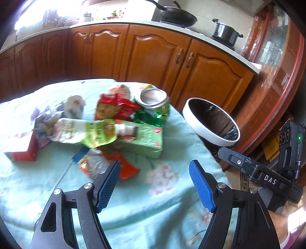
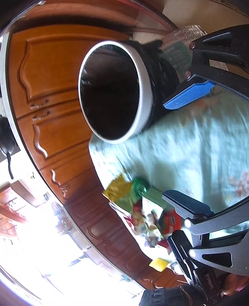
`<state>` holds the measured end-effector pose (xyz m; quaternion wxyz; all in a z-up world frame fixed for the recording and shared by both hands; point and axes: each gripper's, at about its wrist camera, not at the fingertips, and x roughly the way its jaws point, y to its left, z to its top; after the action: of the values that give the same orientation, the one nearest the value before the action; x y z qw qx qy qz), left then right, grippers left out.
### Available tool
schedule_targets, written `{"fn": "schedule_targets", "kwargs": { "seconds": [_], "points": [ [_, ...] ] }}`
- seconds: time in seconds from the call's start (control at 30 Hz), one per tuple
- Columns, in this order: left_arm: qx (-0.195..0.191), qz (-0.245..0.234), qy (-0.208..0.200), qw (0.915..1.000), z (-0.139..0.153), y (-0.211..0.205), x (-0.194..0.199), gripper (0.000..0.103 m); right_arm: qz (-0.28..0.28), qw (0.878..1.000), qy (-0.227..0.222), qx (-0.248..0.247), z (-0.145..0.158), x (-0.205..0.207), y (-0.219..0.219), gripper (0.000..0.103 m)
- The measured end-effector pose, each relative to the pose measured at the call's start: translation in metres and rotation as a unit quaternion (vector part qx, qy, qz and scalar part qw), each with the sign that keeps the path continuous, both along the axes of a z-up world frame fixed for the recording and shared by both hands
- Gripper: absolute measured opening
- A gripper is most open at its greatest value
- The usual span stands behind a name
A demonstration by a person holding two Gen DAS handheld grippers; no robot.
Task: Collect trash
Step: 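Move both tools back toward the trash pile on the table, then grasp the green milk carton with the right tool while the left grasps the snack bag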
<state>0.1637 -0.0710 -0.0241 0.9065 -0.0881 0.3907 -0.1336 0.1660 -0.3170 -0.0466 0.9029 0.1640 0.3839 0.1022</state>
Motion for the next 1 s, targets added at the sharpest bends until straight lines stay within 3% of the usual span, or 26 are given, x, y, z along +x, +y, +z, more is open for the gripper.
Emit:
{"fn": "schedule_targets", "kwargs": {
  "seconds": [0.43, 0.83, 1.0],
  "points": [
    [-0.011, 0.069, 0.018, 0.9974, 0.006, 0.061, -0.029, 0.074, 0.094, 0.995, -0.001, -0.021, -0.005, 0.006, 0.067, 0.088],
    [-0.002, 0.076, 0.047, 0.996, -0.009, 0.078, 0.006, 0.071, 0.175, 0.982, 0.0, -0.067, -0.012, 0.042, 0.105, 0.088],
    [0.001, 0.061, 0.073, 0.9955, -0.024, 0.079, 0.029, 0.063, 0.199, 0.976, 0.003, -0.084, -0.017, 0.06, 0.116, 0.087]
  ]
}}
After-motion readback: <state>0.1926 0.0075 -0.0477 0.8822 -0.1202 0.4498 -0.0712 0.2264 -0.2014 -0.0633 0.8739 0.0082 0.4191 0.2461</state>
